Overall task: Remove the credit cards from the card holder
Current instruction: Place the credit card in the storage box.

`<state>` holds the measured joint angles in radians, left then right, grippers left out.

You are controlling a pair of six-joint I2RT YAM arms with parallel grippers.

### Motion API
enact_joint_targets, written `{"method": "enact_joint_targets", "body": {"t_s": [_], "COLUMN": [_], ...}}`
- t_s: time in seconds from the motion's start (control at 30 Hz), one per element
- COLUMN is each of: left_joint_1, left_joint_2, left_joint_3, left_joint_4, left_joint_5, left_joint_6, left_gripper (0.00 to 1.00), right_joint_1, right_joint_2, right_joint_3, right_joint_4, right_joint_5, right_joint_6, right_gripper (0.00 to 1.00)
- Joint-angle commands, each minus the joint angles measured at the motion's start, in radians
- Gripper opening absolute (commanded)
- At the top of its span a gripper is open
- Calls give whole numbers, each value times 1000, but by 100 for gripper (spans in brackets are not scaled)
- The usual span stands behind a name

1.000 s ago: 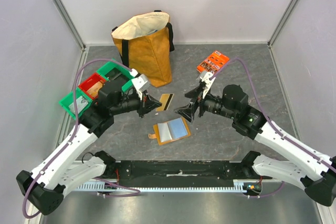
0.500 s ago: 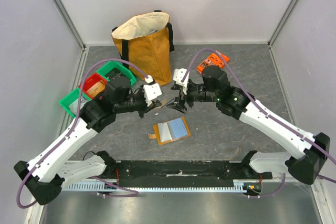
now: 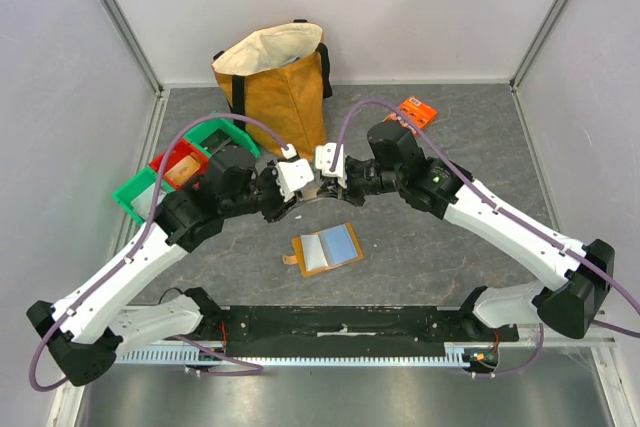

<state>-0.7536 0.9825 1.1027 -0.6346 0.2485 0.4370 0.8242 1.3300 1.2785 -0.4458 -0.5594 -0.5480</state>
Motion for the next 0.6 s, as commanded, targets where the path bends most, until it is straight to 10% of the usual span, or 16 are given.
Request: {"method": "enact_joint_targets", "body": {"t_s": [0.0,0.37,0.57], "left_joint_1": [0,475,516], "left_joint_2": [-10,-136,-2], "left_joint_3": [25,-303,-388], "left_joint_4": [59,484,717], "left_joint_5": [-214,226,486], "left_joint_6": [-179,-1146,-1535], "left_gripper": [71,90,90], "right_joint_1": [26,122,167], "right_joint_2": [1,-190,-264], "right_joint_3": [33,-293,-419], "right_joint_4": [-15,393,557], "right_joint_5": [81,407,408], "right_joint_6": [-43,-102,-208], "right_gripper": [0,0,0]}}
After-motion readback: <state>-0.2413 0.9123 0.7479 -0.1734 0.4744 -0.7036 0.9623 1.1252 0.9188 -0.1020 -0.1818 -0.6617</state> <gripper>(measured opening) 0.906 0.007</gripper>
